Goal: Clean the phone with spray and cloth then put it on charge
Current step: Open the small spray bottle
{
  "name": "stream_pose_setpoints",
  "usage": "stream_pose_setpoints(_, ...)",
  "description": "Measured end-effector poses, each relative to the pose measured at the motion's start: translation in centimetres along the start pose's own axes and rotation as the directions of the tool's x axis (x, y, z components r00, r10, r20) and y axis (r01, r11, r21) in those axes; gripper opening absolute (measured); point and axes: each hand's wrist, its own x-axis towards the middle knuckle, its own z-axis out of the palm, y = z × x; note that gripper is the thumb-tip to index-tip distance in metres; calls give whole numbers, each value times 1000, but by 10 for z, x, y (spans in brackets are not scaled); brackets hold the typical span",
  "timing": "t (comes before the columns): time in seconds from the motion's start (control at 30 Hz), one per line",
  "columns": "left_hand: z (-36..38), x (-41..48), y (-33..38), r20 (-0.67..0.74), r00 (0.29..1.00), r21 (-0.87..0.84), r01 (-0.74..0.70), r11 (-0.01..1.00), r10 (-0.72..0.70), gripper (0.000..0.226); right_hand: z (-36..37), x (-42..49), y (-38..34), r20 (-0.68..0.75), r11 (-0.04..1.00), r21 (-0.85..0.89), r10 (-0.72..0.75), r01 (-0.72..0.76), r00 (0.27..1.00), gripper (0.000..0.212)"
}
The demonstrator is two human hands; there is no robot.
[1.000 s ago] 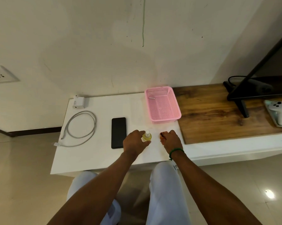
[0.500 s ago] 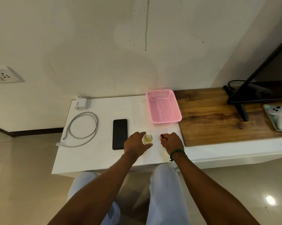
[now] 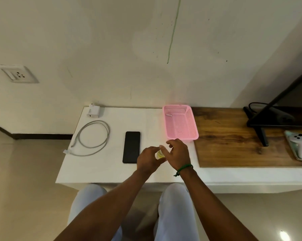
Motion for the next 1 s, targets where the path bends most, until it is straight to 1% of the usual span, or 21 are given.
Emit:
stream_pose_setpoints(0.1,1,0,-4,-11,1000,-9,-7,1000,7,35,12,-1,-2,98,995,-100,25,-15,995,45)
stream_pose_setpoints(0.2,2,1,-6,-9,1000,-34,-17,999,17,31,18,0,-2,148,987,-156,47,-23,988,40)
stream_pose_setpoints(0.33,4,3,-8,-17,999,-70,-28,997,27,34,20,3,-2,125,982,-190,40,-16,991,27)
stream_pose_setpoints(0.47,7,5,-10,-29,998,-91,-53,994,50,33,22,4,-3,103,978,-207,56,-34,993,21)
stream_pose_setpoints(0.67,11,5,-13,-33,999,-98,-33,995,30,29,23,2,-1,100,969,-237,96,-70,990,23)
stream_pose_setpoints(0.83,12,5,-14,-43,999,-68,-17,998,14,33,22,5,0,132,971,-234,79,-47,988,22)
stream_pose_setpoints(1.0,12,7,-13,-43,999,-32,-5,999,4,31,19,7,-2,173,961,-275,60,-11,983,22)
